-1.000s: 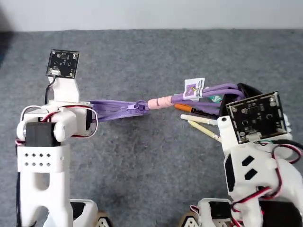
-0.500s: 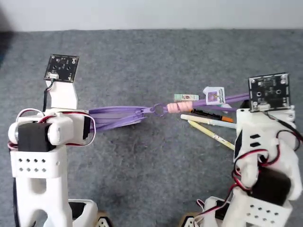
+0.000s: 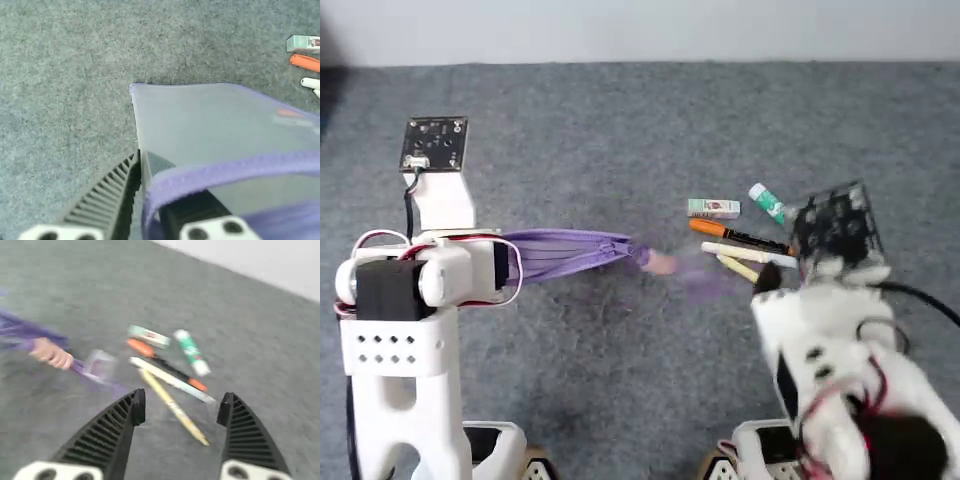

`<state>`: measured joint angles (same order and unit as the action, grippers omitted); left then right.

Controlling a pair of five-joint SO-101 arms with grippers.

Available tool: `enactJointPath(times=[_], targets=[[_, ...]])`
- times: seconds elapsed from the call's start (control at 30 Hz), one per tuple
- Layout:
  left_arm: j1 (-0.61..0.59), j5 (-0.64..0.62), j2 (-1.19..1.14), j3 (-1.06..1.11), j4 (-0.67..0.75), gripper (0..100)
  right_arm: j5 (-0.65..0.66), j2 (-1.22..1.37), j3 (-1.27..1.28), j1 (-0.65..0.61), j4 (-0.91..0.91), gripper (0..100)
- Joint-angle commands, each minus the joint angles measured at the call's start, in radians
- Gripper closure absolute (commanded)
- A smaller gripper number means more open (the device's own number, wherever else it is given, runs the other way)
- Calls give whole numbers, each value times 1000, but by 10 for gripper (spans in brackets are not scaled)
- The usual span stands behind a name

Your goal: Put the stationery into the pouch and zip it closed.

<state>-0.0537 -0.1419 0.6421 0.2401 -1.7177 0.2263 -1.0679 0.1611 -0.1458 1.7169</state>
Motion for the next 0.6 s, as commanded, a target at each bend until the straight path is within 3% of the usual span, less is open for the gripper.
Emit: enactJointPath(times=[0.0,0.13,0.27,0.47,0.57], targets=[[-3,-25,15,-45,-3,989,-84,12,-57,-143,81,769],[-3,-40,15,-45,-5,989,-160,16,-14,-248,79,769],[-3,-40,20,-45,-5,989,-187,19,83,-271,61,770],[-3,-40,21,-44,-6,989,-170,33,276,-211,-38,772],[-3,-40,21,-44,-6,989,-89,124,336,-136,-71,772]])
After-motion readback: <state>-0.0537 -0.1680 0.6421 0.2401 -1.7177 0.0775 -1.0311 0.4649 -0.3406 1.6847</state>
